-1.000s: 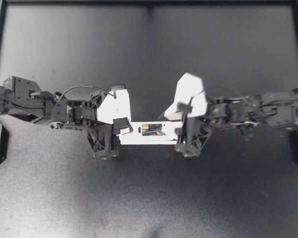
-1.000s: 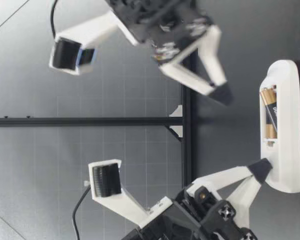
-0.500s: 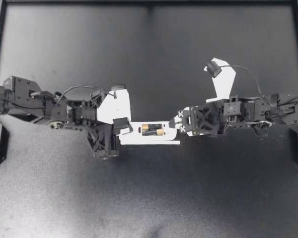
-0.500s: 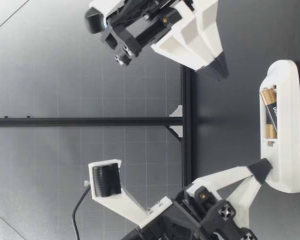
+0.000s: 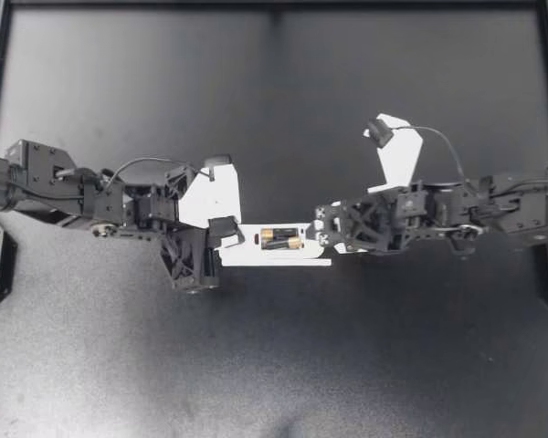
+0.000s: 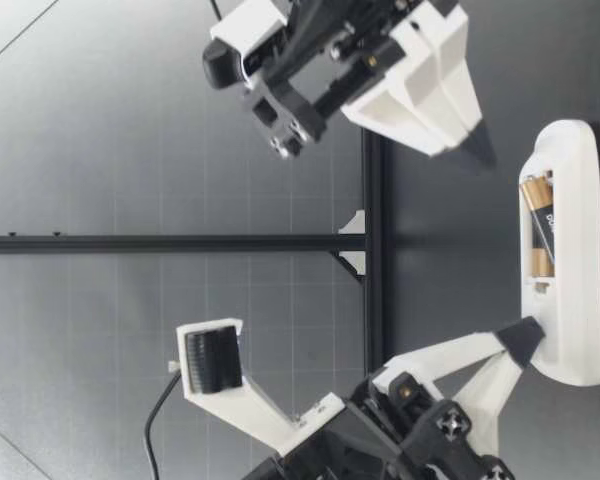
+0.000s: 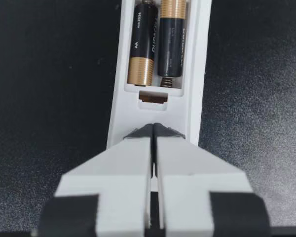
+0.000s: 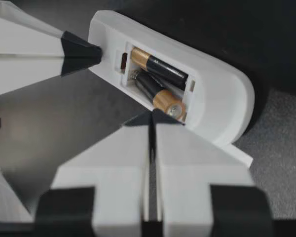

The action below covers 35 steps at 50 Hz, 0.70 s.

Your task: Place the battery into the slot of the remote controller.

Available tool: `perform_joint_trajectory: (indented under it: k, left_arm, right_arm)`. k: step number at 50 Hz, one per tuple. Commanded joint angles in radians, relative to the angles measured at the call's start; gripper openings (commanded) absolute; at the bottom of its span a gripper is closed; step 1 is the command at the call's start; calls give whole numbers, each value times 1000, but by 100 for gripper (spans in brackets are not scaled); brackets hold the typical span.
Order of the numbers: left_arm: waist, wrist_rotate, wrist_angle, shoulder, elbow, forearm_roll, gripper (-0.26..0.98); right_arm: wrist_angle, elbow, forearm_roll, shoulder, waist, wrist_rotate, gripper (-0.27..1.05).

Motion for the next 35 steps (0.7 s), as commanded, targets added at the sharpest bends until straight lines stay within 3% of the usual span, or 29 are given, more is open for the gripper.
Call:
perform_joint_trajectory:
  k: [1,35]
  left_arm:
    - [-3,-2,5,-15,-3,-2,-19]
    - [-2,0,5,-17,0,-2,-19]
  right_arm:
    - [-3,-29,-14,0,-2,-2,-14]
    - [28,-86,-67,80,14,-2,-14]
